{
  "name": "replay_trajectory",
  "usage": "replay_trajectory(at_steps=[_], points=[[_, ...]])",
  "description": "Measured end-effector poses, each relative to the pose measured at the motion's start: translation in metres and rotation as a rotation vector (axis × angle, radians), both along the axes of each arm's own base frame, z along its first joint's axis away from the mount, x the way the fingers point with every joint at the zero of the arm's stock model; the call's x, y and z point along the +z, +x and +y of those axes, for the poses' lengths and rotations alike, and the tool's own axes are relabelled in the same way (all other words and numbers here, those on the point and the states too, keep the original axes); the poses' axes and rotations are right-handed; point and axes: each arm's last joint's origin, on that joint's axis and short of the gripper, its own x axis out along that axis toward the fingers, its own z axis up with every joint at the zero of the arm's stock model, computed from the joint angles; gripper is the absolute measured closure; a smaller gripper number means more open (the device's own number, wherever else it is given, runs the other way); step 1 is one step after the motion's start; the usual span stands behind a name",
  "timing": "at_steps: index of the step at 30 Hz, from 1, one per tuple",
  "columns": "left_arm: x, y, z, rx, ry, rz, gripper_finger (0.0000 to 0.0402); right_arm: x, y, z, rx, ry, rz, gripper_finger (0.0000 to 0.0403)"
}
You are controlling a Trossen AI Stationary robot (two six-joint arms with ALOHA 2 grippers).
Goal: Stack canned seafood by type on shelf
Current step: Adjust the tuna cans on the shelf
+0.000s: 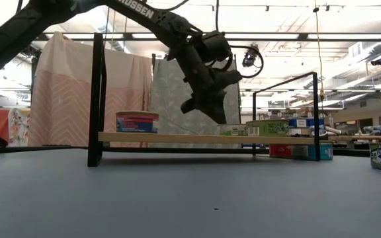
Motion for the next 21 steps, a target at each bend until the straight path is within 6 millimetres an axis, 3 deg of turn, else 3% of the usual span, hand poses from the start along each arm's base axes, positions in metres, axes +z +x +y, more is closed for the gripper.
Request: replay_trajectory(at_steps=[8,21], points=[[-0.006,-0.008,-0.022,-0.045,-0.052,0.153,0.0399,-0.002,-0.005,0.008,0.022,-0.013,0.001,0.0398],[-0.004,-0.026,-0.031,-0.051,-0.073,0.329,0.0399,-0.003,-0.016,0.023,0.095,-0.030,0.004,0.0398]])
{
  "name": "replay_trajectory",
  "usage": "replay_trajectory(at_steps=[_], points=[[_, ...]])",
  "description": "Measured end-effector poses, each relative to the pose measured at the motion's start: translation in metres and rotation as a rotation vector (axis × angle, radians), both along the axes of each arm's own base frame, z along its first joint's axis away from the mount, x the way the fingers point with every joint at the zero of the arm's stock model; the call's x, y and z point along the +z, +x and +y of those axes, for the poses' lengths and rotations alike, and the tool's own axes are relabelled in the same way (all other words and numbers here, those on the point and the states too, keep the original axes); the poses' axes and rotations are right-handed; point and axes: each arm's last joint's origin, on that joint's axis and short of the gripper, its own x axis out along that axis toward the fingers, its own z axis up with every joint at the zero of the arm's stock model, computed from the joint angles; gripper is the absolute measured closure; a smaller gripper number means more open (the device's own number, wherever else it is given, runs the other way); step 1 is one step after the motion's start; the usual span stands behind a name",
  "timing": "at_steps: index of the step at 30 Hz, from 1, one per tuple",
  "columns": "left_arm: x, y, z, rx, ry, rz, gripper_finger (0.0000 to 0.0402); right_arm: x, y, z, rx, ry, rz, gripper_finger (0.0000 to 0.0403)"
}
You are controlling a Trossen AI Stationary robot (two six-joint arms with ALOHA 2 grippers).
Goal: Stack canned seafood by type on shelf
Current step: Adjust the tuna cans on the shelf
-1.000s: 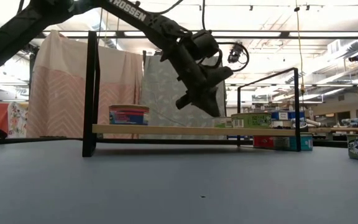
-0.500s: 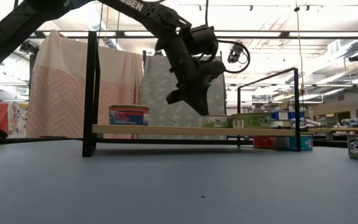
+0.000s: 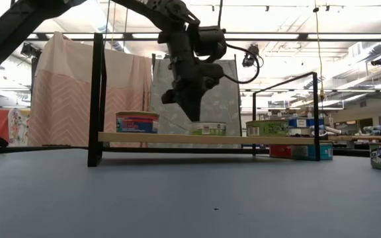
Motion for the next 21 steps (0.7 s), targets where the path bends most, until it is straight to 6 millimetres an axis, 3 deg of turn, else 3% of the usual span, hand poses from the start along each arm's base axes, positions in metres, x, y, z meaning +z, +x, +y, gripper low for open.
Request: replay_trajectory(at_steps=[14,18,21], points=[[0.000,-0.013,-0.009,-0.010,-0.055,0.136,0.0399,0.000,-0.002,0.001,0.014,-0.045,0.007,0.0398],[0.015,-0.007,-0.011,-0.044,0.027,0.087,0.0399,0.000,-0.002,0.001,0.014,-0.046,0.007,0.0398],[0.036,0.012,-0.007,-0.052,0.109,-0.096,0.0399,0.000,-0.002,0.001,0.014,-0.047,0.007,0.0398]])
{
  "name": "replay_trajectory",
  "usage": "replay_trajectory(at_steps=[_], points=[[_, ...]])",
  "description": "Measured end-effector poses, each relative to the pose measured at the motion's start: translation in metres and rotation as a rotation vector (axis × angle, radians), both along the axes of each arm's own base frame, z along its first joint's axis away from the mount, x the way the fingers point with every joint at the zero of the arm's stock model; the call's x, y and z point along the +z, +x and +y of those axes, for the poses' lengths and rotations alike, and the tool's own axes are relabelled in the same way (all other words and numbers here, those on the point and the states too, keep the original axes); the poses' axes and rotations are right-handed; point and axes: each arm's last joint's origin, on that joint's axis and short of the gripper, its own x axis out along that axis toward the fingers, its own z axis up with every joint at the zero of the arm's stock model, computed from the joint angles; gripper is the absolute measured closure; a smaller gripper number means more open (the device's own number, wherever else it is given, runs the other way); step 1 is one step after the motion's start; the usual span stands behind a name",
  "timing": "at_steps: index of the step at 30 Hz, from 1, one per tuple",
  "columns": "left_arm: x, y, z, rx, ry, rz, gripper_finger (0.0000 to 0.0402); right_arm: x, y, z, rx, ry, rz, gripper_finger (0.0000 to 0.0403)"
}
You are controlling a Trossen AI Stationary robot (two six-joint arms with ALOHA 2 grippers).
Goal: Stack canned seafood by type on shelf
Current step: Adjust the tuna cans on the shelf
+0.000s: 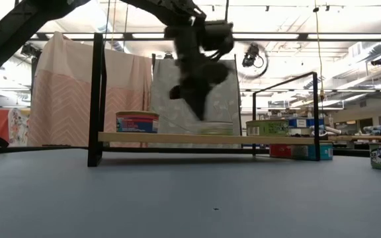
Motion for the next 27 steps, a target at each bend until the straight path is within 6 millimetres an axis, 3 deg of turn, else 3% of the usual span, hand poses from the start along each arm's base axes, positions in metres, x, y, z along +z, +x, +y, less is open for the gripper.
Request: replay_trajectory(at_steps=[5,14,22,27], points=[[0.040,0.014,0.006,0.027,0.049,-0.225,0.0399,0.000,0.000,0.000,0.000,0.007,-0.001,0.0398],[0.022,0.005,0.005,0.037,0.059,-0.101,0.0399,0.000,0.001,0.009,0.001,0.029,-0.004,0.0398],[0.011,0.030,0.001,0.009,0.096,-0.372,0.0399,-0.003,0.002,0.016,0.000,0.025,-0.004,0.0398],[0.001,0.035,0.005,0.047,0.080,-0.461,0.0399,-0.002,0.003,0.021,0.000,0.046,-0.007,0.0398]])
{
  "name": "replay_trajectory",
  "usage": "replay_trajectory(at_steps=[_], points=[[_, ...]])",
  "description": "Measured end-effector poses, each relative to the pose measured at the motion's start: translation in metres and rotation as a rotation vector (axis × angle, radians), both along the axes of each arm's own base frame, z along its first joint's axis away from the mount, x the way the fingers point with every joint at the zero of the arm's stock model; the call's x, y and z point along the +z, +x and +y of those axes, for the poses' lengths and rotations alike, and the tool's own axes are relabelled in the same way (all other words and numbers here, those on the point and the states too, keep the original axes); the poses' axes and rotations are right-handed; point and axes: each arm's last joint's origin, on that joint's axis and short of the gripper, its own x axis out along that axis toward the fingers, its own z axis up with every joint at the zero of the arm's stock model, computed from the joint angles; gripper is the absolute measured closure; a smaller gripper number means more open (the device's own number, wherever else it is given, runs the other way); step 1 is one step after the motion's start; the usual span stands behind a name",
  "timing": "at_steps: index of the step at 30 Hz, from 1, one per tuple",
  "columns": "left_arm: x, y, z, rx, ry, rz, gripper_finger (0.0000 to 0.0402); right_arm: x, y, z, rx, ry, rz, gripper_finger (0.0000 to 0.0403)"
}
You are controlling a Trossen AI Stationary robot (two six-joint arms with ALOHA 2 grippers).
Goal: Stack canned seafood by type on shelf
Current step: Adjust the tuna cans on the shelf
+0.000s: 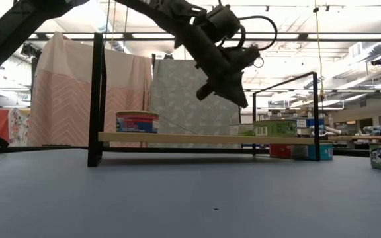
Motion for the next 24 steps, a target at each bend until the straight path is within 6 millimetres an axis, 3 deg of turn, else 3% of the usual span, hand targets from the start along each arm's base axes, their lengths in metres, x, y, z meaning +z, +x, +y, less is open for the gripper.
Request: replay_trajectory(at_steps=[11,16,24], points=[[-0.041,-0.007,0.006,0.087,-0.097,-0.062,0.0399,0.000,0.000,0.001,0.000,-0.007,0.001,0.0398],[-0.044,-0.008,0.006,0.119,-0.127,-0.068,0.0399,0.000,0.000,0.001,0.000,-0.007,0.001,0.0398],[-0.049,-0.020,0.002,0.108,-0.182,0.088,0.0399,0.000,0.000,0.001,0.000,-0.022,0.003,0.0398]])
